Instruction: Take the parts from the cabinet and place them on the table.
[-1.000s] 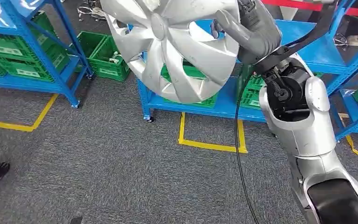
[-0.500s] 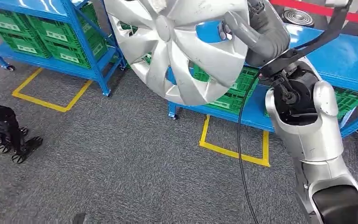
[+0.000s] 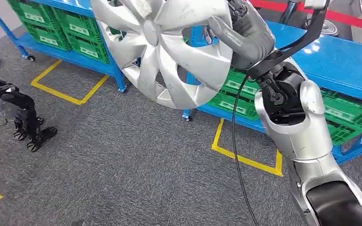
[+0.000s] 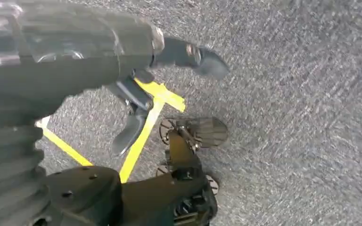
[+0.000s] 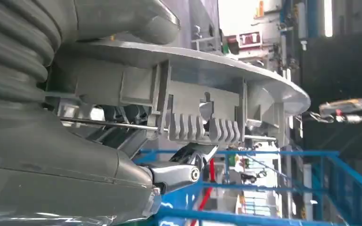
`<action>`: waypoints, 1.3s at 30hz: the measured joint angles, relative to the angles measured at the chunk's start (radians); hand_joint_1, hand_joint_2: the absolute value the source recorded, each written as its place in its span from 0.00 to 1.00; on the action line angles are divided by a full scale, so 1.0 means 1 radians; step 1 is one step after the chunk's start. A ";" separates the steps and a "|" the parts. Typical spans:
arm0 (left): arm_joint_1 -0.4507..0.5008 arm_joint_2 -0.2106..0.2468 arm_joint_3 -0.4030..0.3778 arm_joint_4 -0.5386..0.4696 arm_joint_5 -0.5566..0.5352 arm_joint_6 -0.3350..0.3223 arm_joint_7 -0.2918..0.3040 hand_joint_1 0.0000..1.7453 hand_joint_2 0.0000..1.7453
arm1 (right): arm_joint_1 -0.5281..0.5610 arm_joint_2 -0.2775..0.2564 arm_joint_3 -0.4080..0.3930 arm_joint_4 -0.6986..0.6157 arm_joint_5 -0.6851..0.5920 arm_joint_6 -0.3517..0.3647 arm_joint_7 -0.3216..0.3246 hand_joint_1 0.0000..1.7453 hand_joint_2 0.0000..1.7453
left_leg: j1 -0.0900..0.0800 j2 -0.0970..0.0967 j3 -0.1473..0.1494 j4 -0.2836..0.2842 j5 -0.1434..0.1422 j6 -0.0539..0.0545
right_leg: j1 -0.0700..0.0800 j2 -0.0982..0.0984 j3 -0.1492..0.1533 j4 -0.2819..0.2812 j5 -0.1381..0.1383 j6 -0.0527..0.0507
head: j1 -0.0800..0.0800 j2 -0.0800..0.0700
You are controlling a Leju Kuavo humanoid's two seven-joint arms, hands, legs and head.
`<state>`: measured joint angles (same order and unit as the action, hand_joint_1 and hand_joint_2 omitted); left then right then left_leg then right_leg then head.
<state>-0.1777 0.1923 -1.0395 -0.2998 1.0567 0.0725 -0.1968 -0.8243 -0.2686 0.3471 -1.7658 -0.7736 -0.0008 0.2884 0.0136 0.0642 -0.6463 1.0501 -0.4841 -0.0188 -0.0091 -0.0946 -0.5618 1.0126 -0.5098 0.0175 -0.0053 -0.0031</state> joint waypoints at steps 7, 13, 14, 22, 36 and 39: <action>-0.002 -0.003 -0.001 0.004 0.002 0.002 0.000 0.00 1.00 | 0.006 0.003 0.000 0.002 0.005 0.002 0.000 1.00 1.00 | -0.008 -0.066 0.001 -0.003 0.007 0.028 | 0.000 0.089 -0.142 0.325 -0.161 0.003 | 0.038 0.000; -0.004 -0.015 -0.002 0.007 0.006 0.002 0.002 0.00 1.00 | 0.010 0.003 0.000 0.000 0.008 0.003 0.000 1.00 1.00 | -0.016 -0.136 -0.002 -0.005 0.016 0.029 | 0.018 0.166 -0.023 0.027 0.011 -0.054 | 0.024 0.000; -0.005 -0.017 -0.002 0.007 0.006 0.002 0.003 0.00 1.00 | 0.007 0.003 0.000 0.000 0.009 0.003 0.000 1.00 1.00 | -0.009 -0.143 -0.007 -0.006 0.022 0.021 | 0.023 0.154 -0.020 0.025 0.008 -0.056 | 0.032 0.000; -0.003 -0.023 -0.004 0.010 0.010 0.003 0.005 0.00 1.00 | 0.007 0.011 0.000 0.001 0.010 0.006 0.000 1.00 1.00 | 0.003 -0.059 -0.135 0.243 -0.103 -0.024 | 0.009 0.065 0.014 -0.042 0.027 -0.050 | 0.010 0.000; -0.005 -0.026 -0.004 0.014 0.010 -0.001 0.008 0.00 1.00 | 0.007 0.016 0.000 0.001 0.016 0.007 0.005 1.00 1.00 | 0.002 -0.056 -0.003 -0.013 0.021 0.025 | 0.001 0.087 -0.086 0.234 -0.154 0.010 | 0.032 0.000; -0.003 -0.027 -0.004 0.015 0.010 -0.002 0.008 0.00 1.00 | 0.017 0.016 0.000 0.003 0.017 0.007 0.005 1.00 1.00 | -0.005 -0.093 -0.003 -0.012 0.023 0.029 | 0.002 0.093 -0.118 0.292 -0.138 -0.002 | 0.040 0.000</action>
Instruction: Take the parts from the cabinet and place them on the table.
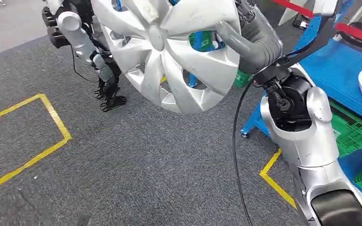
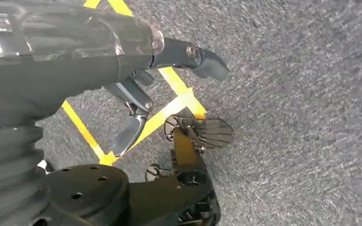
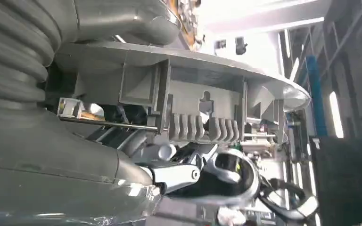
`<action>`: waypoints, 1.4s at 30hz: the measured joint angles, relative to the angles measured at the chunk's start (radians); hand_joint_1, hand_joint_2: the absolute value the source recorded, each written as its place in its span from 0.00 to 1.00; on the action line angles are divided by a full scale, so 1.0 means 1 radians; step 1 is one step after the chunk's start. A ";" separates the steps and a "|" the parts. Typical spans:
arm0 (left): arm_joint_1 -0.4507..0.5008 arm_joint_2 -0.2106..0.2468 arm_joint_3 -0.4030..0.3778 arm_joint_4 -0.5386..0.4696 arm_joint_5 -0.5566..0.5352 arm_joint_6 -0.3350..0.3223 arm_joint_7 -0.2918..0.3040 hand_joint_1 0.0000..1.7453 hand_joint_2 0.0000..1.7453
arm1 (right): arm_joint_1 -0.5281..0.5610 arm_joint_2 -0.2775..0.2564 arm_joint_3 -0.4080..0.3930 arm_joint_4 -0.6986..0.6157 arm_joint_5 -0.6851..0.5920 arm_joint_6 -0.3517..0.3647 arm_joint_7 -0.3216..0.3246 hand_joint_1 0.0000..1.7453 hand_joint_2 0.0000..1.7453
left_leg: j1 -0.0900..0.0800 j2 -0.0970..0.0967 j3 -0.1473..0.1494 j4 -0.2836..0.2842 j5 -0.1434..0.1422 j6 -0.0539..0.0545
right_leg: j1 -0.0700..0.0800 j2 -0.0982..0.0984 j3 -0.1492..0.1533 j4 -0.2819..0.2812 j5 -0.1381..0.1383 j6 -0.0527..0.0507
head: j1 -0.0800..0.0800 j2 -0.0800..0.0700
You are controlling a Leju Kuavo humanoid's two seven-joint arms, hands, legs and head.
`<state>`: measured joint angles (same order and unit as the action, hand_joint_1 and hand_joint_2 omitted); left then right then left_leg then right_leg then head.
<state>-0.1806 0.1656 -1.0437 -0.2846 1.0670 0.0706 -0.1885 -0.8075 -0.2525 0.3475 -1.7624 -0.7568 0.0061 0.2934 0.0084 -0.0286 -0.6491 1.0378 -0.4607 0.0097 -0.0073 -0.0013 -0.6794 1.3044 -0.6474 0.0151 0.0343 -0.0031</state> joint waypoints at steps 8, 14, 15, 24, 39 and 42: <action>0.002 -0.003 0.000 0.003 0.000 0.000 0.000 0.00 1.00 | -0.005 0.000 0.000 -0.002 0.001 0.000 0.002 1.00 1.00 | 0.005 -0.079 -0.019 -0.007 0.025 -0.035 | 0.006 0.046 0.121 -0.297 0.137 -0.032 | 0.000 0.000; 0.000 -0.003 -0.001 0.005 -0.002 0.000 -0.001 0.00 1.00 | -0.004 0.000 0.000 -0.002 0.001 0.000 0.002 1.00 1.00 | 0.012 0.034 -0.153 0.279 -0.120 -0.053 | 0.004 -0.021 0.128 -0.314 0.150 -0.040 | -0.036 0.000; 0.001 -0.003 -0.001 0.005 -0.006 -0.001 -0.001 0.00 1.00 | -0.001 0.000 -0.001 -0.001 0.001 0.000 0.002 1.00 1.00 | 0.014 0.034 -0.141 0.258 -0.098 -0.057 | 0.004 -0.032 0.128 -0.314 0.149 -0.039 | -0.040 0.000; -0.001 0.017 -0.010 0.005 -0.043 -0.021 -0.032 0.00 1.00 | -0.005 -0.017 -0.029 0.001 -0.029 0.019 -0.003 1.00 1.00 | 0.003 0.072 -0.004 0.002 -0.002 -0.015 | 0.003 -0.076 0.128 -0.289 0.111 0.006 | -0.032 0.000; 0.003 0.124 -0.019 -0.101 -0.016 0.071 0.132 0.00 1.00 | -0.126 -0.018 -0.034 0.148 -0.088 0.284 -0.095 1.00 1.00 | -0.001 -0.056 -0.032 0.003 0.020 -0.026 | 0.005 0.031 0.109 -0.303 0.153 -0.044 | -0.002 0.000; 0.002 0.139 -0.018 -0.127 -0.003 0.080 0.137 0.00 1.00 | -0.150 -0.013 -0.033 0.195 -0.092 0.287 -0.094 1.00 1.00 | -0.004 0.030 -0.097 0.141 -0.069 -0.043 | 0.010 -0.001 0.116 -0.312 0.158 -0.047 | -0.022 0.000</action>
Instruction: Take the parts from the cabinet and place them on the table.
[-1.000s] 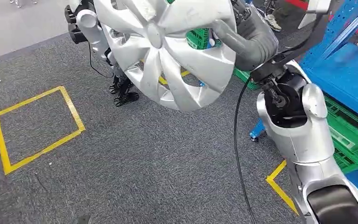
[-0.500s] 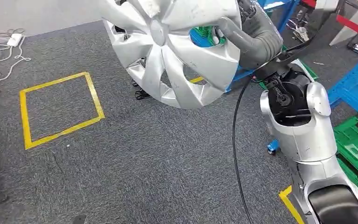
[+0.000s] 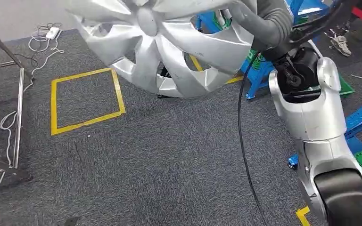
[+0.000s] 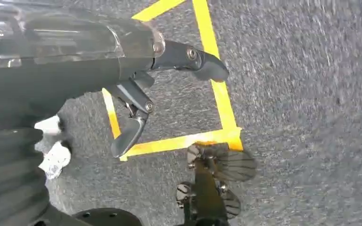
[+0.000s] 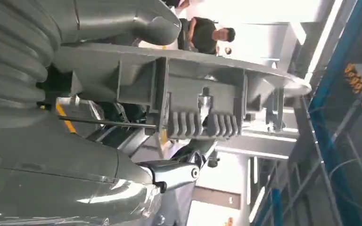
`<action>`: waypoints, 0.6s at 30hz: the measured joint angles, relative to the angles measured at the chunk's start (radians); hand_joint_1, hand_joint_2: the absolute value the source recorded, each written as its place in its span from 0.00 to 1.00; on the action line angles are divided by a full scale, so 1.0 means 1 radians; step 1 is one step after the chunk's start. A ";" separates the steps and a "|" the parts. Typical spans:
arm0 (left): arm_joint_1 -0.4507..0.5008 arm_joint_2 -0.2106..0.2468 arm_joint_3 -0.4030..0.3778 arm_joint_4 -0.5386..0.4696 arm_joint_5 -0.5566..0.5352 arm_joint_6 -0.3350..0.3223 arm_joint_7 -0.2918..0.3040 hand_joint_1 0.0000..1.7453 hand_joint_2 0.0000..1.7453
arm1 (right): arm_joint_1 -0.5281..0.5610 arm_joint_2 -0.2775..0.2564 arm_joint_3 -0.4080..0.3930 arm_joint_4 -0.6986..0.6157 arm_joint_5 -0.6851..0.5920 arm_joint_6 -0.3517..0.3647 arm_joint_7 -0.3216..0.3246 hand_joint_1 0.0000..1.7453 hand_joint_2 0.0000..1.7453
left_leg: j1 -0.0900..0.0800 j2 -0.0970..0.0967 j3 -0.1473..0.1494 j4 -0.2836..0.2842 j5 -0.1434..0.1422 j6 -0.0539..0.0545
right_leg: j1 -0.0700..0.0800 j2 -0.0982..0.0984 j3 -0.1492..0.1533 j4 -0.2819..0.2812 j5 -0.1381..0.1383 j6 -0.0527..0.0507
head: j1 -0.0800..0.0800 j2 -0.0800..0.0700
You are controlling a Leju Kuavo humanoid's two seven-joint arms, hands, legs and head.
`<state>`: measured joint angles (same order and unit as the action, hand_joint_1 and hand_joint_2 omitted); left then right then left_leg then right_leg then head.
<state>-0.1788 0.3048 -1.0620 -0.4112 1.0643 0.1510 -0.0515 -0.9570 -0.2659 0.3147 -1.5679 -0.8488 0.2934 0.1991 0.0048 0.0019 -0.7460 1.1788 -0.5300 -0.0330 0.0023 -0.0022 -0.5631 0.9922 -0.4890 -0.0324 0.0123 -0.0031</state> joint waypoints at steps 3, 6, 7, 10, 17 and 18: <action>0.005 0.004 0.000 -0.029 0.014 0.021 0.014 0.00 1.00 | 0.043 0.029 0.005 0.002 0.000 -0.073 0.013 1.00 1.00 | 0.015 0.000 -0.067 0.137 -0.037 -0.016 | -0.002 -0.033 0.000 0.001 -0.001 0.001 | -0.015 0.000; 0.007 0.014 0.000 -0.060 0.025 0.060 0.041 0.00 1.00 | 0.072 0.062 0.018 0.006 -0.001 -0.105 0.014 1.00 1.00 | 0.027 0.037 0.047 -0.063 0.070 -0.034 | -0.008 -0.061 -0.001 0.015 -0.014 0.018 | -0.019 0.000; 0.008 0.018 0.000 -0.073 0.031 0.076 0.050 0.00 1.00 | 0.070 0.073 0.025 0.009 -0.002 -0.105 0.012 1.00 1.00 | 0.025 0.089 0.078 -0.125 0.069 -0.042 | -0.005 -0.066 -0.002 0.025 -0.022 0.027 | -0.022 0.000; 0.018 0.029 0.000 -0.119 0.045 0.127 0.074 0.00 1.00 | 0.068 0.110 0.044 0.019 -0.010 -0.106 0.005 1.00 1.00 | 0.010 0.078 0.077 -0.125 0.068 0.002 | -0.001 -0.078 -0.002 0.031 -0.028 0.039 | -0.011 0.000; 0.022 0.042 0.000 -0.195 0.108 0.163 0.092 0.00 1.00 | 0.084 0.148 0.089 0.044 -0.054 -0.076 0.006 1.00 1.00 | 0.003 0.011 0.082 -0.129 0.071 0.036 | -0.008 -0.003 -0.133 0.329 -0.186 0.045 | 0.021 0.000; 0.023 0.042 0.000 -0.203 0.109 0.171 0.092 0.00 1.00 | 0.088 0.152 0.094 0.048 -0.054 -0.076 0.006 1.00 1.00 | -0.001 0.001 0.083 -0.129 0.071 0.038 | -0.006 -0.002 -0.148 0.352 -0.181 0.038 | 0.023 0.000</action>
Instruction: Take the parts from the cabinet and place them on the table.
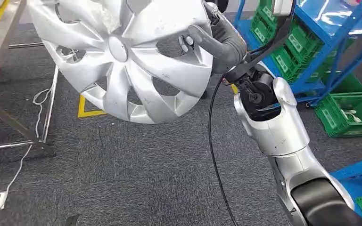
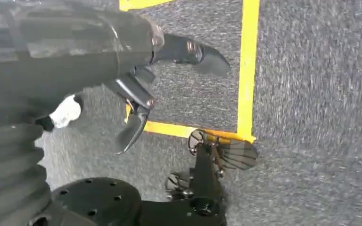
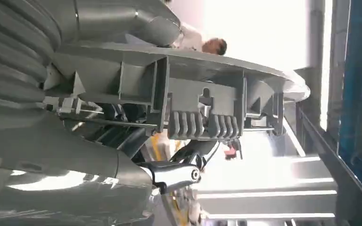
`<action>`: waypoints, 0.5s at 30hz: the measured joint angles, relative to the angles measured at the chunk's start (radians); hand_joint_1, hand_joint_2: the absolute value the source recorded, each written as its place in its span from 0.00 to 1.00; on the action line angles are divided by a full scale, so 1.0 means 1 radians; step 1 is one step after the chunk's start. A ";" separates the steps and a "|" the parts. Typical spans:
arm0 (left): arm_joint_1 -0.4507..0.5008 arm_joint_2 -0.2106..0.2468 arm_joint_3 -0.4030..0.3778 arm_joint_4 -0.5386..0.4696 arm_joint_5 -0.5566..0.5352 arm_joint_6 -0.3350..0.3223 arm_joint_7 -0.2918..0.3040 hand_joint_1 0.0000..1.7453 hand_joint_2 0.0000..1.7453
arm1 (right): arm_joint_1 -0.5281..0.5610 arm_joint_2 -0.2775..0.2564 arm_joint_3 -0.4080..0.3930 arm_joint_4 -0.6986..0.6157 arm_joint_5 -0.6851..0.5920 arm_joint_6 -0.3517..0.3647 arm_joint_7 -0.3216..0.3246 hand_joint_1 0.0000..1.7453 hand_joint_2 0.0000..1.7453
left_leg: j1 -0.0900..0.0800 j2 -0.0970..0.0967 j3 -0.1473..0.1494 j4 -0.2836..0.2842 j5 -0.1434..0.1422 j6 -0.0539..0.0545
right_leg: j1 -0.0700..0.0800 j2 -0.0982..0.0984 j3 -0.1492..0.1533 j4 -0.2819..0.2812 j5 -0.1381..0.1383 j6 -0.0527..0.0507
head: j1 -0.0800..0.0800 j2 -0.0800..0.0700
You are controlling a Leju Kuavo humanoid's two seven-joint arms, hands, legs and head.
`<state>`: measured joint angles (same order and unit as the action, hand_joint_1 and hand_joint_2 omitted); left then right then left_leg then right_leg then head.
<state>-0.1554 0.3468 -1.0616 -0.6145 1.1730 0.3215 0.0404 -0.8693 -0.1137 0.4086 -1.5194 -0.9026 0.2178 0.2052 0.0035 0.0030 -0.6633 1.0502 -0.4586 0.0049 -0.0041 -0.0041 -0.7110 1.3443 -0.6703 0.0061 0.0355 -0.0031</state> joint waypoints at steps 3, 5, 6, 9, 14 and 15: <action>0.005 0.001 0.000 -0.029 0.011 0.017 -0.001 0.00 1.00 | -0.002 0.009 0.014 0.011 0.003 0.005 -0.002 1.00 1.00 | -0.008 -0.031 0.005 0.000 0.001 0.002 | 0.018 0.016 0.068 -0.169 0.121 -0.030 | 0.002 0.000; 0.007 0.002 0.000 -0.050 0.016 0.007 -0.010 0.00 1.00 | -0.009 0.018 0.015 0.018 0.012 0.016 -0.016 1.00 1.00 | -0.007 -0.046 0.002 -0.002 0.004 0.001 | 0.025 0.077 0.128 -0.289 0.164 -0.058 | -0.006 0.000; 0.006 0.003 0.000 -0.055 0.017 0.000 -0.013 0.00 1.00 | -0.013 0.021 0.016 0.021 0.015 0.019 -0.023 1.00 1.00 | -0.001 -0.056 -0.002 -0.003 0.009 -0.004 | 0.029 0.067 0.128 -0.305 0.171 -0.055 | -0.006 0.000; 0.010 0.014 -0.001 -0.067 0.020 -0.010 -0.024 0.00 1.00 | -0.016 0.029 0.016 0.030 0.031 0.022 -0.031 1.00 1.00 | 0.003 -0.082 -0.004 -0.016 0.022 -0.020 | 0.033 0.038 0.144 -0.336 0.171 -0.064 | 0.003 0.000; 0.013 0.046 -0.003 -0.087 0.021 -0.015 -0.034 0.00 1.00 | -0.002 0.036 0.013 0.034 0.034 -0.003 -0.028 1.00 1.00 | 0.012 -0.003 -0.119 0.222 -0.110 -0.043 | 0.022 -0.019 0.165 -0.375 0.190 -0.054 | -0.026 0.000; 0.015 0.050 -0.004 -0.090 0.021 -0.012 -0.034 0.00 1.00 | 0.002 0.036 0.013 0.034 0.034 -0.007 -0.026 1.00 1.00 | 0.018 -0.003 -0.138 0.257 -0.114 -0.052 | 0.020 -0.030 0.164 -0.373 0.188 -0.050 | -0.029 0.000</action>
<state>-0.1408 0.3967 -1.0655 -0.7042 1.1940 0.3094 0.0069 -0.8672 -0.0774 0.4219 -1.4858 -0.8690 0.2110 0.1789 0.0218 -0.0003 -0.8012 1.3071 -0.5730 -0.0466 0.0159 -0.0343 -0.5468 0.9716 -0.4827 -0.0439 0.0061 -0.0031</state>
